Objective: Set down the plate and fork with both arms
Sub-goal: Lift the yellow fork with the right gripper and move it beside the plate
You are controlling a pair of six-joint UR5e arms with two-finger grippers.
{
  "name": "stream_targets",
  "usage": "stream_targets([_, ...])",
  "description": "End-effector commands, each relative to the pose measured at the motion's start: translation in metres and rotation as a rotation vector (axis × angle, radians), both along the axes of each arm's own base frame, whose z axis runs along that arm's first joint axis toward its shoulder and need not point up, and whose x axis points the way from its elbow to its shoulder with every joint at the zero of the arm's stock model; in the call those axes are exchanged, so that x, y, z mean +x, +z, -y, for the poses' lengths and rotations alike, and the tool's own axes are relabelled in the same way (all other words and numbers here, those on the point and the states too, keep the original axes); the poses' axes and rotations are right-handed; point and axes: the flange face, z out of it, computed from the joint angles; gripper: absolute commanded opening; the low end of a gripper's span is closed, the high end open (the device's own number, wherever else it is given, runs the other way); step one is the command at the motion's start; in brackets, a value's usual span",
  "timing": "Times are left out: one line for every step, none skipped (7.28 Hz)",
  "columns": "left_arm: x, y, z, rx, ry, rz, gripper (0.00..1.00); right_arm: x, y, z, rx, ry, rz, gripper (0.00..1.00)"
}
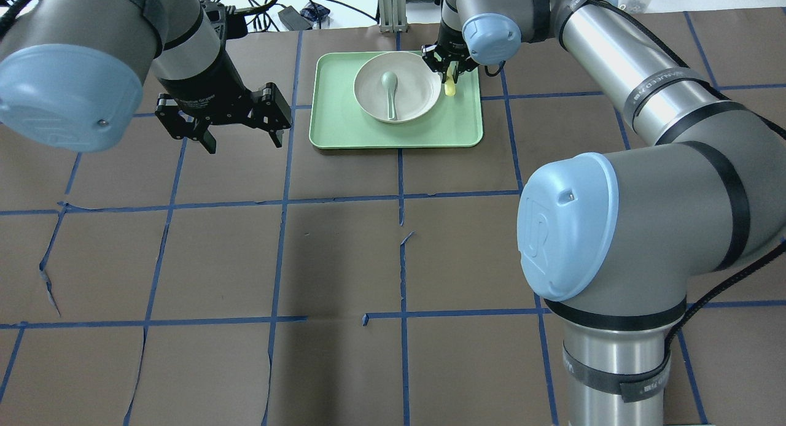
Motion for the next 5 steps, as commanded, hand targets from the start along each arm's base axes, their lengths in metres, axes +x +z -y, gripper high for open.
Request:
stream_targets([0.000,-0.001,0.000,0.002,0.000,0.000,1.00,-0.014,-0.027,-0.017,0.023,-0.008,0.002,0.00])
stream_targets([0.000,-0.002,0.000,0.004,0.000,0.000,1.00,-0.014,-0.028,-0.018,0.027,-0.006,0.006,0.04])
stream_targets([0.000,-0.001,0.000,0.002,-0.002,0.000,1.00,-0.014,-0.027,-0.018,0.024,0.009,0.004,0.89])
stream_targets([0.001,0.000,0.000,0.001,0.000,0.002,1.00,-0.015,-0.016,-0.021,0.017,0.048,-0.004,1.00])
stream_targets([0.001,0.000,0.000,0.001,0.000,0.002,1.00,-0.017,0.008,-0.037,0.006,0.087,-0.014,1.00])
